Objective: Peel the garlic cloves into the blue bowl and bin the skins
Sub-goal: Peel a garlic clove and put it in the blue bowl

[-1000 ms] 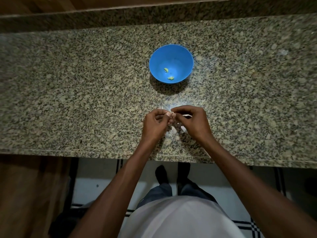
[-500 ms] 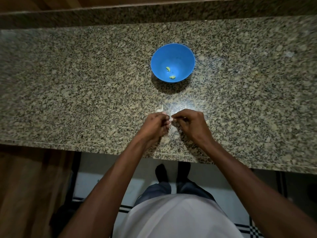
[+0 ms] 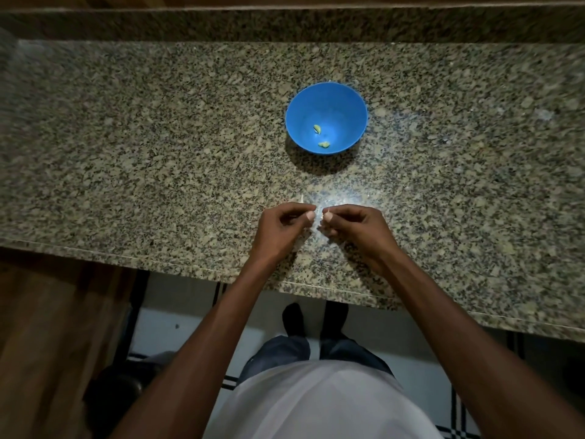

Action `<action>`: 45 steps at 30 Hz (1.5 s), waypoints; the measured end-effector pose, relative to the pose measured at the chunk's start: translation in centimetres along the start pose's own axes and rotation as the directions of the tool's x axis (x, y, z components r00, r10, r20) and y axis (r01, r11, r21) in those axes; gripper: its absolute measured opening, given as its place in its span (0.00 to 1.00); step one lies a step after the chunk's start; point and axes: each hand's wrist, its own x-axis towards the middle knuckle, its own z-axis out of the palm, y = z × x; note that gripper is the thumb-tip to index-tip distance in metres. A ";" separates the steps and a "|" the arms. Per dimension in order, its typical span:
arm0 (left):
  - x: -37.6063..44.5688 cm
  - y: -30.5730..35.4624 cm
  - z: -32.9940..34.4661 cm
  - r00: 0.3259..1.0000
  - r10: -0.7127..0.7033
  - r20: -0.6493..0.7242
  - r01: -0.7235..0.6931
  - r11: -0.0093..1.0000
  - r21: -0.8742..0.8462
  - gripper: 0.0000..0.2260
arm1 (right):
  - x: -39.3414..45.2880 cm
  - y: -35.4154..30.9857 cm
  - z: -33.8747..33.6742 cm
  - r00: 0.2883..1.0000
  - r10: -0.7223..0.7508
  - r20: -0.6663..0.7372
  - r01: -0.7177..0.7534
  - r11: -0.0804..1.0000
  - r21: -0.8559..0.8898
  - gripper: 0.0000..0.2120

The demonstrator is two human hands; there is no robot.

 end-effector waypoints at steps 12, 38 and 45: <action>-0.1 -1.0 1.7 0.971 0.236 -0.024 -0.211 0.906 0.367 0.07 | -0.1 -0.9 1.6 0.995 -0.090 0.041 0.089 0.996 0.027 0.07; 0.1 0.5 2.8 0.994 -0.112 0.005 0.106 0.957 0.271 0.21 | 0.3 -0.5 3.0 0.967 -0.221 -0.126 0.187 0.953 -0.236 0.03; 0.8 0.2 1.6 0.927 -0.346 0.146 0.353 0.935 -0.026 0.16 | 0.9 -0.5 2.6 0.971 -0.236 -0.040 0.216 0.936 -0.276 0.05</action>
